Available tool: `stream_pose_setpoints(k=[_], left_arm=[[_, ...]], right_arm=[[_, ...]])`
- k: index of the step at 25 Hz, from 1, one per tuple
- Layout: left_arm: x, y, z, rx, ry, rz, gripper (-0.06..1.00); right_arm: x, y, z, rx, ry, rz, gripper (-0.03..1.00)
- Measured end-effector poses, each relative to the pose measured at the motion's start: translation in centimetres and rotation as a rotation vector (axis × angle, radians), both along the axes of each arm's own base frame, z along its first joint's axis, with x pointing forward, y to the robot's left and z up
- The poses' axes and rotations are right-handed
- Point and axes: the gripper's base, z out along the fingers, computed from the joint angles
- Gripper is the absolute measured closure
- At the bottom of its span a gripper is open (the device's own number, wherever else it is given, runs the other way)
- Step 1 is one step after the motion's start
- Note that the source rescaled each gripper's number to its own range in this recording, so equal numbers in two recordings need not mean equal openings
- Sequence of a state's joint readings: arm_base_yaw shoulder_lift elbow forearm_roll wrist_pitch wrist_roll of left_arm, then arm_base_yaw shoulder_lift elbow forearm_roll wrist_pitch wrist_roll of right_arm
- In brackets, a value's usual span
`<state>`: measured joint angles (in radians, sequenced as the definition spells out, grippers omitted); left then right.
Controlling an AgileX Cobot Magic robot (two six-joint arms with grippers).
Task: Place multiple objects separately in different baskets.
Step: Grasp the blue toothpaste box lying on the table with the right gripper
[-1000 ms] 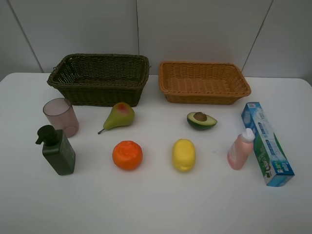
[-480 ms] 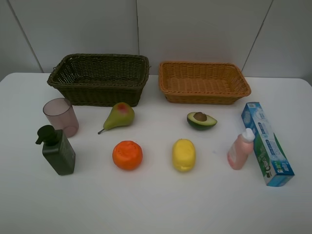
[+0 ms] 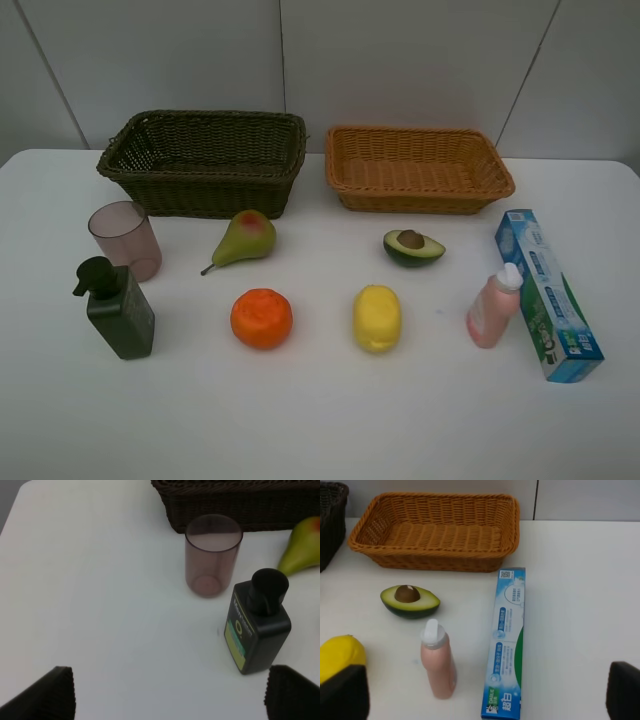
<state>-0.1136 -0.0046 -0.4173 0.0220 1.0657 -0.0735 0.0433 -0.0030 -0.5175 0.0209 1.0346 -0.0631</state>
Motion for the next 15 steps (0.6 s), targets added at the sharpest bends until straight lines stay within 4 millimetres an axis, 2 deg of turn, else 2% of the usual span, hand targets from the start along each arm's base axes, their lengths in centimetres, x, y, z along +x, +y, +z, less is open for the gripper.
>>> stream_pose_setpoints(k=[11, 15], left_arm=[[0.0, 0.0, 0.0, 0.000, 0.000, 0.000, -0.06], [0.0, 0.0, 0.0, 0.000, 0.000, 0.000, -0.06]], right_arm=[[0.1, 0.0, 0.1, 0.041, 0.010, -0.023, -0.03], [1.2, 0.1, 1.3, 0.047, 0.067, -0.020, -0.03]])
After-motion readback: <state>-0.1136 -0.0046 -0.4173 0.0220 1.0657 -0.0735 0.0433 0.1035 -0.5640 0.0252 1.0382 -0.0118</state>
